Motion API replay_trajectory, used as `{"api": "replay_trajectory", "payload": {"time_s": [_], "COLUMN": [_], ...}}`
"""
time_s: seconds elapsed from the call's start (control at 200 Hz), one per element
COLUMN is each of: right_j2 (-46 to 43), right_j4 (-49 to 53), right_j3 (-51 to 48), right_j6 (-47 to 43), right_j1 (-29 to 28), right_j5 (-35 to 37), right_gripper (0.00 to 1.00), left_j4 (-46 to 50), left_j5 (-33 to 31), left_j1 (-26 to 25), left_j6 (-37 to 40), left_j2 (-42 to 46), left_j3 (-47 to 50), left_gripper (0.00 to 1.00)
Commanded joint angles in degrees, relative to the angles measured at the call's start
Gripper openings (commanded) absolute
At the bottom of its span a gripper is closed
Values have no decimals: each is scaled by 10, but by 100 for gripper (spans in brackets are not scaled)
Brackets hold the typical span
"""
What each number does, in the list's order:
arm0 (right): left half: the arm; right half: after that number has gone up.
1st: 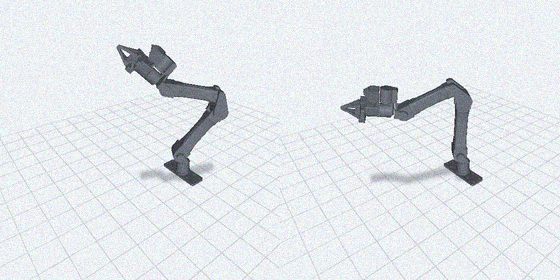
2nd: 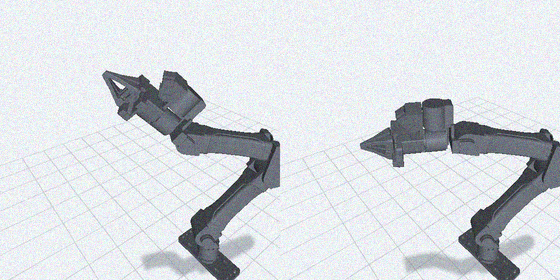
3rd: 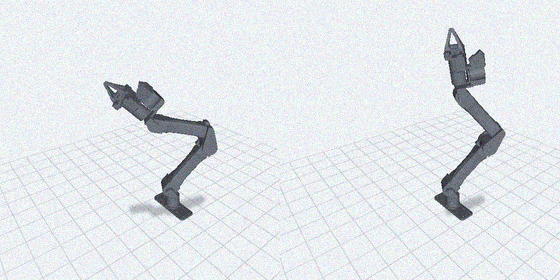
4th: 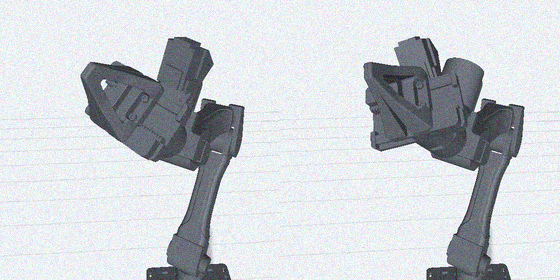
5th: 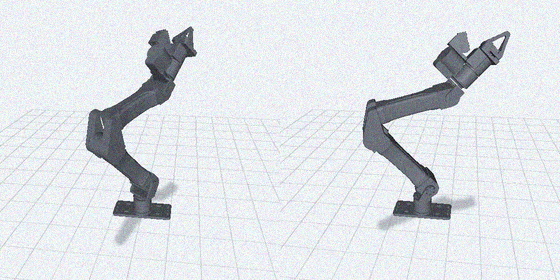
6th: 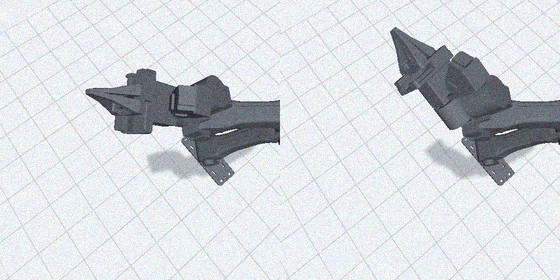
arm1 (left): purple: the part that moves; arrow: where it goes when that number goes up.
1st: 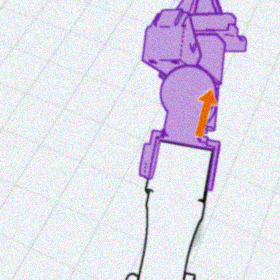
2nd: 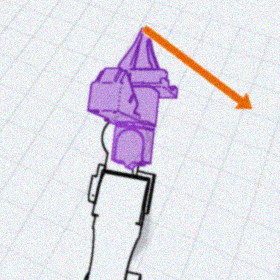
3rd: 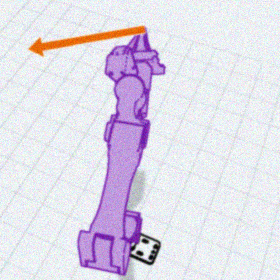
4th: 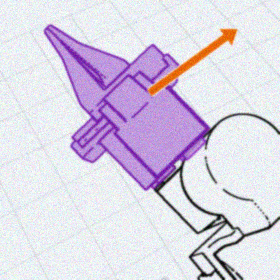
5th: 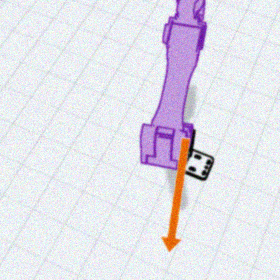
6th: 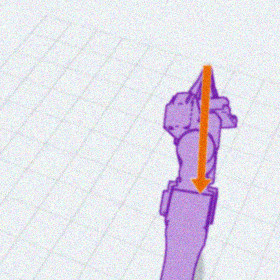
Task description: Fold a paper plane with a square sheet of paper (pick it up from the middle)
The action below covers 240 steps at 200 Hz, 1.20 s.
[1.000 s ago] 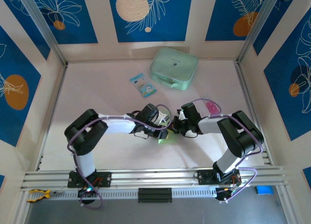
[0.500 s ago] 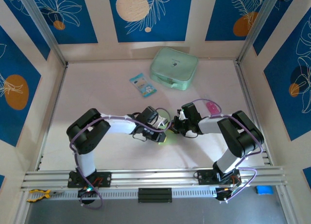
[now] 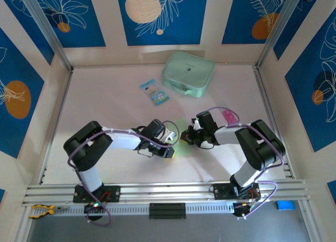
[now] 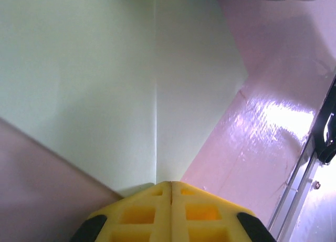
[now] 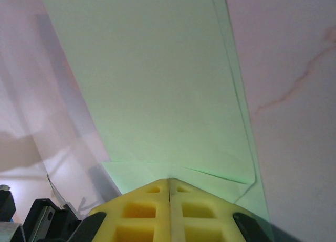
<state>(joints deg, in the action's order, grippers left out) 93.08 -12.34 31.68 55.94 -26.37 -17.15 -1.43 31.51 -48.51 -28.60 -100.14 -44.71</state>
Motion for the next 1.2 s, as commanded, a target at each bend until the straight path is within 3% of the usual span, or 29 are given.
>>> {"api": "replay_trajectory", "payload": {"time_s": [0.0, 0.315, 0.79, 1.195], "right_j2": [3, 3, 3, -57], "right_j4": [72, 68, 63, 87], "right_j3": [-23, -22, -16, 27], "right_j6": [-11, -8, -9, -26], "right_j1": [8, 8, 7, 3], "right_j5": [36, 31, 21, 4], "right_gripper": [0, 0, 0, 0], "left_j4": [44, 21, 45, 60], "left_j5": [8, -23, -32, -40], "left_j1": [-3, 1, 6, 6], "left_j6": [-1, -4, 8, 9], "left_j2": [17, 78, -66, -70], "left_j3": [14, -9, -112, -81], "left_gripper": [8, 6, 5, 1]}}
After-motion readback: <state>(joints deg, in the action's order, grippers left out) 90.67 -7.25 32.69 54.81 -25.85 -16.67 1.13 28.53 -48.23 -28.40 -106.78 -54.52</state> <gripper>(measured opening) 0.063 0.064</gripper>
